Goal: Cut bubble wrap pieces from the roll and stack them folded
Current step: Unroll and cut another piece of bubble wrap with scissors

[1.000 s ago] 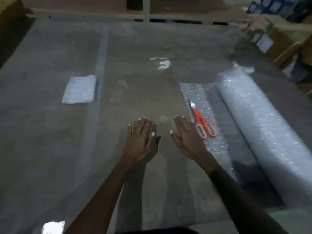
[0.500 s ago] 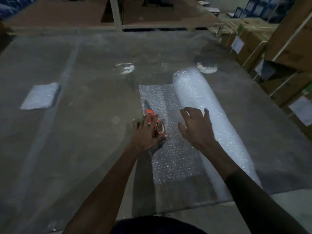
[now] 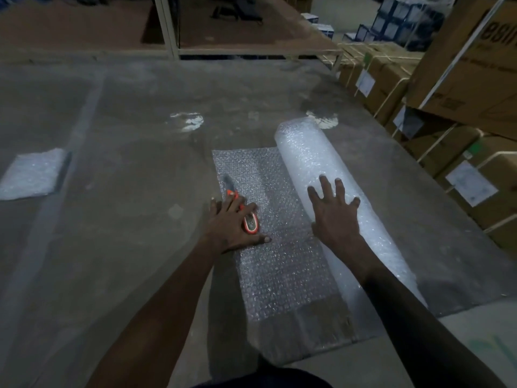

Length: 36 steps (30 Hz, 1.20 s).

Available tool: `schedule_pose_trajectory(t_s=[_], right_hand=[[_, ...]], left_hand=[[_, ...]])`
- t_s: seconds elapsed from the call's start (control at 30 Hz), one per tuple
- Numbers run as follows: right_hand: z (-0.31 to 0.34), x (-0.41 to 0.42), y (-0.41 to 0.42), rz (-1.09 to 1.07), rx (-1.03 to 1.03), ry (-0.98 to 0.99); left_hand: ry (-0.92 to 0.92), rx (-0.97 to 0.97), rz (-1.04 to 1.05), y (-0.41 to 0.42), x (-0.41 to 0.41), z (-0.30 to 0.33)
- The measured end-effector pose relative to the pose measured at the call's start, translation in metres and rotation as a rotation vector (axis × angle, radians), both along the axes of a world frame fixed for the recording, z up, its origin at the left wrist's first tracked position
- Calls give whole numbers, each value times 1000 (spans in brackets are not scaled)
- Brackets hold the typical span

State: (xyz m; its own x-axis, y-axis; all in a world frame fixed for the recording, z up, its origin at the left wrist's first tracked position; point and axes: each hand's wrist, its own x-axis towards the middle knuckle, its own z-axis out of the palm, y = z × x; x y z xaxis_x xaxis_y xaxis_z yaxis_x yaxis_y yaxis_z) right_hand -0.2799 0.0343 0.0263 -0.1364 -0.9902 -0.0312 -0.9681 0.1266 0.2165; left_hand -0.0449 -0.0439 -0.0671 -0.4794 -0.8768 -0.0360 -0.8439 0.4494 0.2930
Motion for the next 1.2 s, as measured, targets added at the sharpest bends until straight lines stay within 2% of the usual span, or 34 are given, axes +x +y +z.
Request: schedule_pose_trajectory(t_s=[0.33, 0.63, 0.93, 1.07, 1.2], right_hand=[[1, 48, 21, -76, 0, -31], [5, 49, 29, -92, -56, 25], [-1, 9, 39, -68, -122, -31], [-2, -21, 42, 49, -157, -71], [9, -46, 40, -1, -159, -164]], left_hand=[[28, -6, -37, 8, 57, -8], [2, 19, -5, 27, 102, -5], [-161, 84, 27, 31, 85, 15], [-85, -23, 154, 49, 63, 9], [-120, -95, 194, 66, 39, 4]])
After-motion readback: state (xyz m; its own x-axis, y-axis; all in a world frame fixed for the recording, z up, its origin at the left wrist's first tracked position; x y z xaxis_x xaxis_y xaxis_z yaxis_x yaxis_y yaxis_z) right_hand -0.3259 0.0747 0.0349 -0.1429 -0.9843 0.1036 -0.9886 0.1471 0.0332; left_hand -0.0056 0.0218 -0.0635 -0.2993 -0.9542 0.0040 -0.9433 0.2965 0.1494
